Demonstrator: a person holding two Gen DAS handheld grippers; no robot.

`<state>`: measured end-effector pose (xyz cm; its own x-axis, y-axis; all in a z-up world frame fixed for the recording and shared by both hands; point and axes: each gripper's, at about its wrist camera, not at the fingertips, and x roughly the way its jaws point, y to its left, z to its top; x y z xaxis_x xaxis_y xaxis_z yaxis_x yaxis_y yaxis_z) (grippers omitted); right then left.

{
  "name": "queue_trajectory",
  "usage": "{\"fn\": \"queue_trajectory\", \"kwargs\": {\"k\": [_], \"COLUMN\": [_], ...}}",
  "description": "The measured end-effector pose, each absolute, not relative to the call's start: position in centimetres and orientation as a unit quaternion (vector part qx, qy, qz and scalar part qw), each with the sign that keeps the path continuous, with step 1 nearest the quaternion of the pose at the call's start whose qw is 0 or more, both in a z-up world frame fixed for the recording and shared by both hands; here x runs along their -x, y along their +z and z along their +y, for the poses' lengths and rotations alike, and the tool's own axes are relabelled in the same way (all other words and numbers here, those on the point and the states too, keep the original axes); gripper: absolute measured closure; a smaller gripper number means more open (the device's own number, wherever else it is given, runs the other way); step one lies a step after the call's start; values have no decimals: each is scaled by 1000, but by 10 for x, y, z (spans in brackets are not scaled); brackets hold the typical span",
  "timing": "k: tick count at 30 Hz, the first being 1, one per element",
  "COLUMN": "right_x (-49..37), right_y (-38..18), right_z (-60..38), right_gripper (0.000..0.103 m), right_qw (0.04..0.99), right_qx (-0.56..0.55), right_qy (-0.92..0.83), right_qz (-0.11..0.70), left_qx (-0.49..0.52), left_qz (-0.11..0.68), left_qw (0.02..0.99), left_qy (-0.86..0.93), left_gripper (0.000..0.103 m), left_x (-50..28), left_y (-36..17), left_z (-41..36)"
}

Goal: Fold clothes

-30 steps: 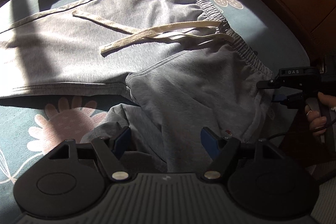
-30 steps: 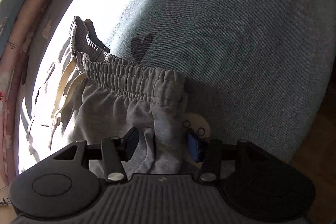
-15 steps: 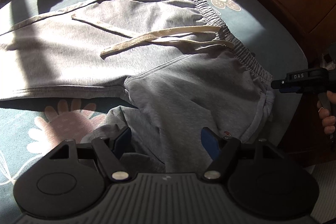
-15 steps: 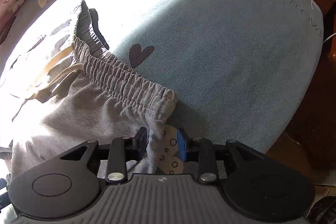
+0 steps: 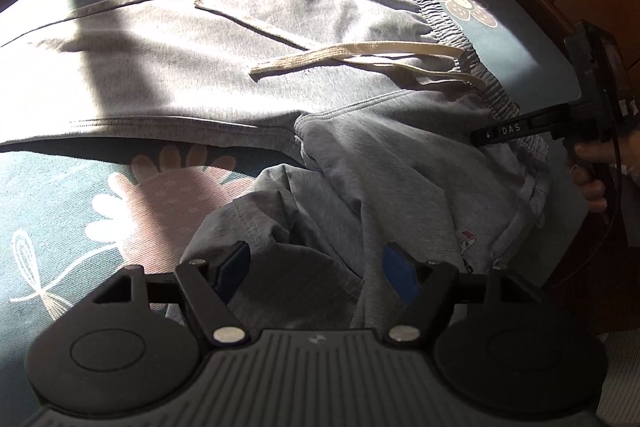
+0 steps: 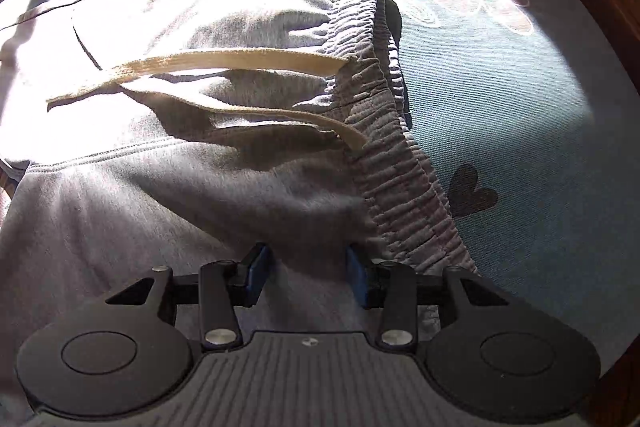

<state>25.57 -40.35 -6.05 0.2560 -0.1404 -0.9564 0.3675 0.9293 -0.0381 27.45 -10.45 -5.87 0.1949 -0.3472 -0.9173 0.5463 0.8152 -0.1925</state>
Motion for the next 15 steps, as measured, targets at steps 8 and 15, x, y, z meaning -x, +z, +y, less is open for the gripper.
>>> {"fn": "queue_trajectory", "kwargs": {"k": [8, 15], "right_x": [-237, -232], "right_y": [-21, -13], "right_z": [-362, -305], "right_gripper": [53, 50], "right_qw": [818, 817], "right_qx": [-36, -56], "right_qy": [-53, 39], "right_qz": [572, 572], "left_qx": [-113, -156], "left_qz": [553, 534], "left_qw": [778, 759], "left_qy": [-275, -338], "left_gripper": [30, 30], "left_x": [-258, -228], "left_y": [-57, -50], "left_z": [-76, -69]}}
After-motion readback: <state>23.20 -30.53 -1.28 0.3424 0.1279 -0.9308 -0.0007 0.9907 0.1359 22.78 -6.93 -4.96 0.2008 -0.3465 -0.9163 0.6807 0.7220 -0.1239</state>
